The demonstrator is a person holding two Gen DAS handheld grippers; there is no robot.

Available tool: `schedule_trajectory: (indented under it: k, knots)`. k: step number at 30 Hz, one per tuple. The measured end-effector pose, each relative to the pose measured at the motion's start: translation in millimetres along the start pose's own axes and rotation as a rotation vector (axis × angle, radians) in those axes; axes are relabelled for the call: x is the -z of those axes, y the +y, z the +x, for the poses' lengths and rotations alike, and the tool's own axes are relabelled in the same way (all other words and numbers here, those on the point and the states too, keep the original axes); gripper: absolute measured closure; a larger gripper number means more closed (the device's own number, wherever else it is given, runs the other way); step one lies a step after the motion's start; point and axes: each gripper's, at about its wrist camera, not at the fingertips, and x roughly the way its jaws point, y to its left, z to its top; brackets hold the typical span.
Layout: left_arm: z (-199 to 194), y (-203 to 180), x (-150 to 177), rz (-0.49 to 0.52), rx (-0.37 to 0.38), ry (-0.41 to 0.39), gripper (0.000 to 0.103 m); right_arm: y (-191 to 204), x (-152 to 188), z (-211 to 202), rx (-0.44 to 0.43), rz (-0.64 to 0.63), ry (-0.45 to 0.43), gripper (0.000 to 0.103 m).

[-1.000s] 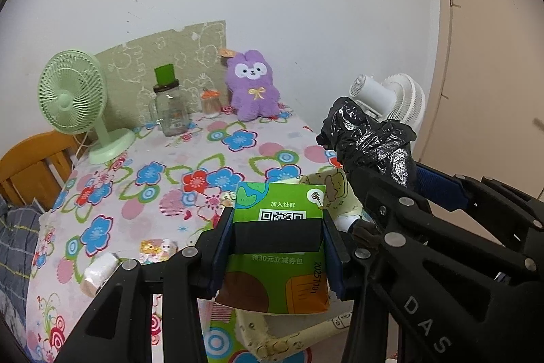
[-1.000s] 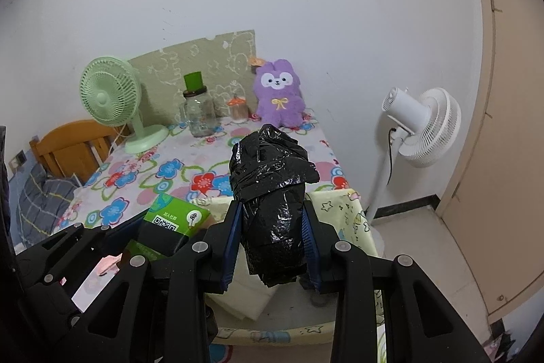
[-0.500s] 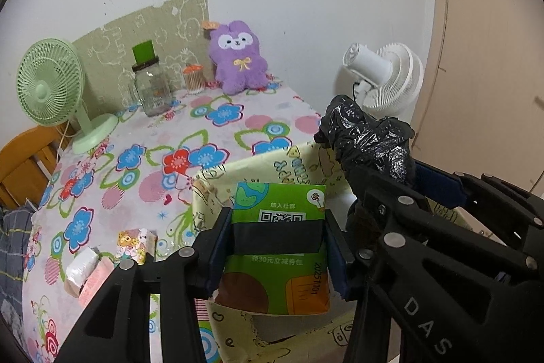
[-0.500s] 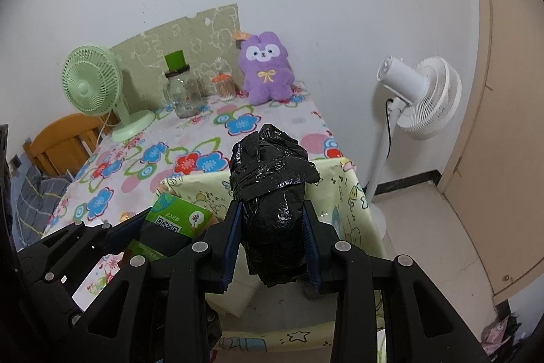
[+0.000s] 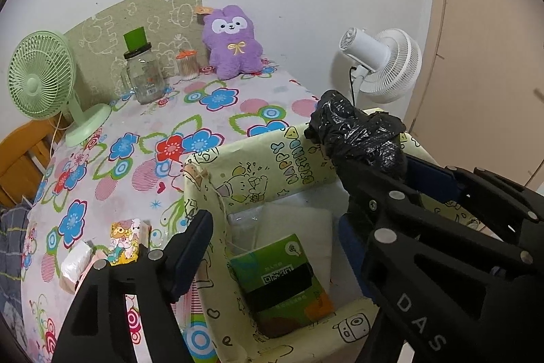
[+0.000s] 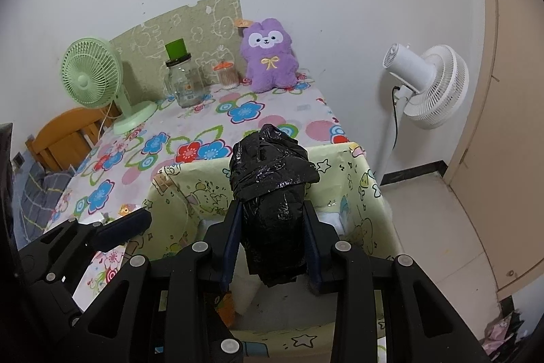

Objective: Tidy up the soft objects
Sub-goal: 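Release the green tissue pack into the box with the left tool while the right tool drops the black bag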

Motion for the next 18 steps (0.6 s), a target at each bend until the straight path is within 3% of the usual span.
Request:
schedule_trajectory:
  k: [2,6,18]
  knots:
    - [0,0,0,0.002,0.002,0.001,0.024,0,0,0,0.007,0.0,0.001,0.061]
    - [-4,0,-1,0.004,0.014,-0.013,0.021,0,0,-4,0.025,0.0,-0.014,0.037]
    - [-26,4,1,0.004,0.007,-0.062,0.014,10,-1,-23,0.037,-0.003,-0.054,0.029]
